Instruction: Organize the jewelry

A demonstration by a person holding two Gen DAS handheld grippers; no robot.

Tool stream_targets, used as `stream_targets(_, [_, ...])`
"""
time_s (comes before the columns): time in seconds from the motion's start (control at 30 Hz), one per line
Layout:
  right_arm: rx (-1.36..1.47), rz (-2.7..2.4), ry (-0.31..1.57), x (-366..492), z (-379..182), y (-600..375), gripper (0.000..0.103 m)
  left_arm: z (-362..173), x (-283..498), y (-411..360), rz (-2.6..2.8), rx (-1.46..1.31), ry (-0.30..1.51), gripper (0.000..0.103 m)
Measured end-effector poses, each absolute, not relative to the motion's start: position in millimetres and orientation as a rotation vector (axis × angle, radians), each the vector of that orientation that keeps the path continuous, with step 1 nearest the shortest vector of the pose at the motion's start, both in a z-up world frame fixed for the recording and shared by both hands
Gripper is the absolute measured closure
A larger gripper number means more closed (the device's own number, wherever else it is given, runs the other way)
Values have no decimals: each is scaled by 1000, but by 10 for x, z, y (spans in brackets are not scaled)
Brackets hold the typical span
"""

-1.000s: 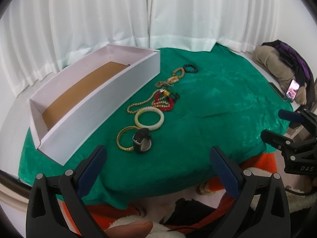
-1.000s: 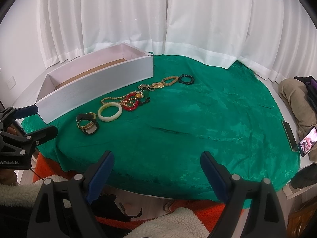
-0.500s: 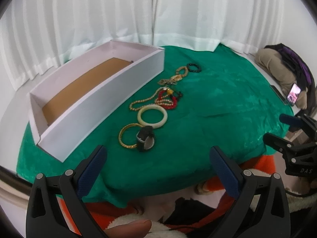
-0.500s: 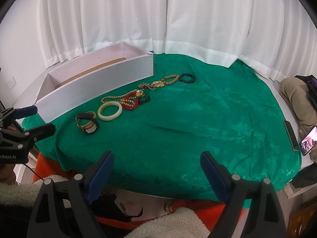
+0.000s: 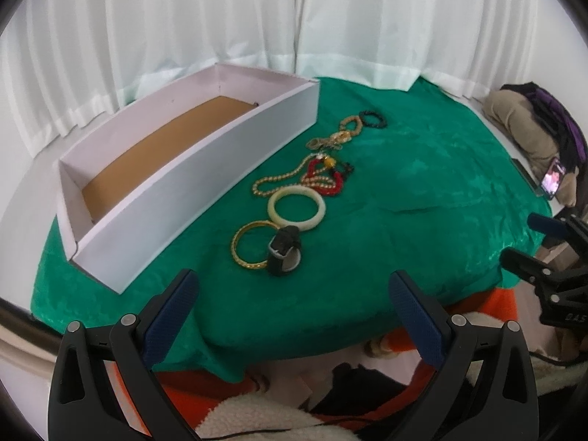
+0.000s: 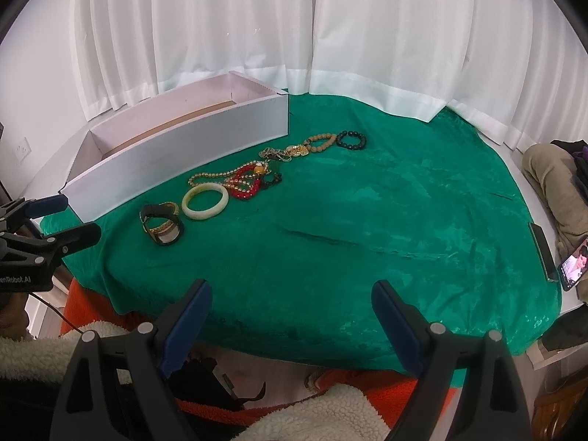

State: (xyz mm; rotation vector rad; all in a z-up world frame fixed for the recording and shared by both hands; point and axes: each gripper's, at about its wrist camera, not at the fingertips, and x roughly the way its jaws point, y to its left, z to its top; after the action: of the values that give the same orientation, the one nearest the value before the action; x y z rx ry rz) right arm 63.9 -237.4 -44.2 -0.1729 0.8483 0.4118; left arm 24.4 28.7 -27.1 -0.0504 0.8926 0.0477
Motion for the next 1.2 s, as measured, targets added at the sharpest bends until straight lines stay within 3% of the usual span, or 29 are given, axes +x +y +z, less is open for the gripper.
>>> stream_targets(0.27, [-173, 422, 866, 663, -494, -2363, 12, -598, 675, 489, -77, -61, 956, 4])
stream_targets(0.37, [-162, 416, 875, 697, -500, -2395, 12, -735, 843, 452, -118, -32, 986, 20])
stream_targets(0.43, [-155, 408, 879, 712, -505, -2415, 12, -847, 954, 398, -148, 9, 1001, 25])
stream_targets(0.47, [-152, 405, 881, 719, -506, -2424, 12, -898, 996, 375, -149, 26, 1011, 31])
stream_targets(0.53, [-150, 403, 882, 736, -511, -2428, 12, -1028, 1089, 318, -152, 63, 1041, 57])
stream_targets(0.57, [-150, 403, 882, 741, -512, -2429, 12, -1083, 1125, 303, -148, 73, 1062, 79])
stream_targets(0.6, [-150, 402, 882, 740, -512, -2430, 12, -1105, 1142, 302, -149, 71, 1069, 83])
stream_targets(1.2, [-240, 522, 932, 1306, -611, -2168, 12, -634, 1240, 779, -167, -312, 959, 84])
